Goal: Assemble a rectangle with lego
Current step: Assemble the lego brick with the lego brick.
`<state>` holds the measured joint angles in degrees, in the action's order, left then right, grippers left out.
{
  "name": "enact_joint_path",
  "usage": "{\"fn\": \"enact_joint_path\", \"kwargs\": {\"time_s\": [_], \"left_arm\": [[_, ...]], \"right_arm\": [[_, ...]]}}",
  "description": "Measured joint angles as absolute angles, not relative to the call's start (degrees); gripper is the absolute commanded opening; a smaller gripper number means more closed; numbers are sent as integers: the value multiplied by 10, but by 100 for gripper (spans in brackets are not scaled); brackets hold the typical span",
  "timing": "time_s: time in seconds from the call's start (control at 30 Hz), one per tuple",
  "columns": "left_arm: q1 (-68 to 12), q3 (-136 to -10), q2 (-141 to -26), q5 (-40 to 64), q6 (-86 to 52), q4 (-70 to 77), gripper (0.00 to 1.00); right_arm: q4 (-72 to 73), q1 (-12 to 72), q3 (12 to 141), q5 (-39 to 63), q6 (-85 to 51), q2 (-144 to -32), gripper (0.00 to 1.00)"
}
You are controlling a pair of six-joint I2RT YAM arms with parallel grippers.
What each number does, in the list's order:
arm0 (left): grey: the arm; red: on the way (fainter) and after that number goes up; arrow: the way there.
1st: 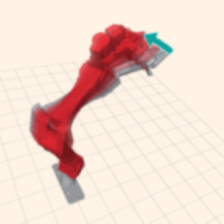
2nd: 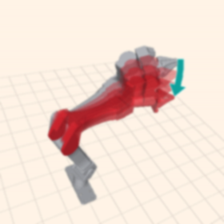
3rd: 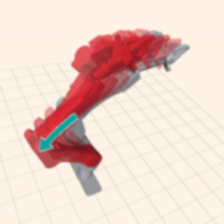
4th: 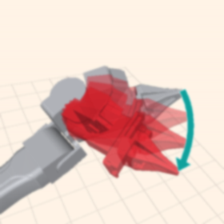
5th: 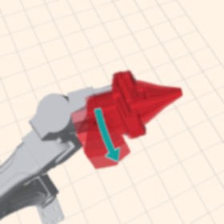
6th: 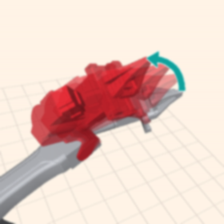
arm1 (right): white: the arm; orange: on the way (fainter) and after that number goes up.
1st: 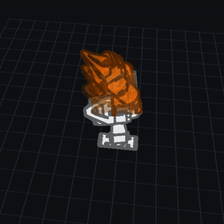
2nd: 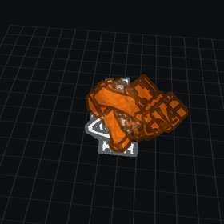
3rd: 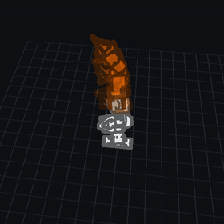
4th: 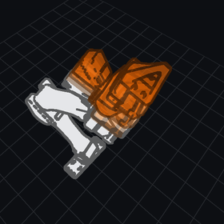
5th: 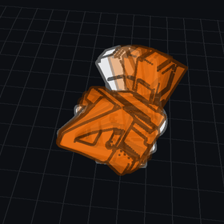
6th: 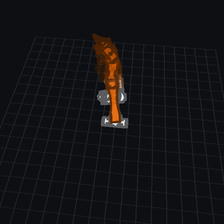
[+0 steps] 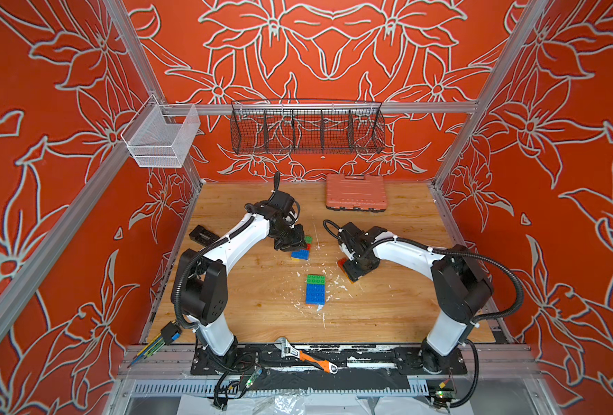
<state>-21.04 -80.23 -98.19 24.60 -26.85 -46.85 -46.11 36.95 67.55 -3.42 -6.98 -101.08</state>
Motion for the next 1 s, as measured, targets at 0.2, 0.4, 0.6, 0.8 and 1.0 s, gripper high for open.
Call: {"fn": "enact_joint_path", "kwargs": {"time_s": [0.2, 0.4, 0.6, 0.8, 1.0], "left_arm": [[-210, -794, -977, 246, -269, -468, 29], [-210, -792, -962, 245, -269, -467, 29], [-210, -792, -954, 243, -269, -467, 29], [-210, -799, -953, 236, -266, -472, 30], [-210, -806, -953, 223, -257, -478, 32]], "right_arm": [[-463, 375, 676, -45, -83, -1011, 37], [-457, 382, 670, -49, -96, -1006, 57], [-457, 383, 669, -47, -98, -1003, 75], [-475, 384, 682, -43, -98, -1005, 84], [-496, 382, 714, -47, -100, -975, 89]]}}
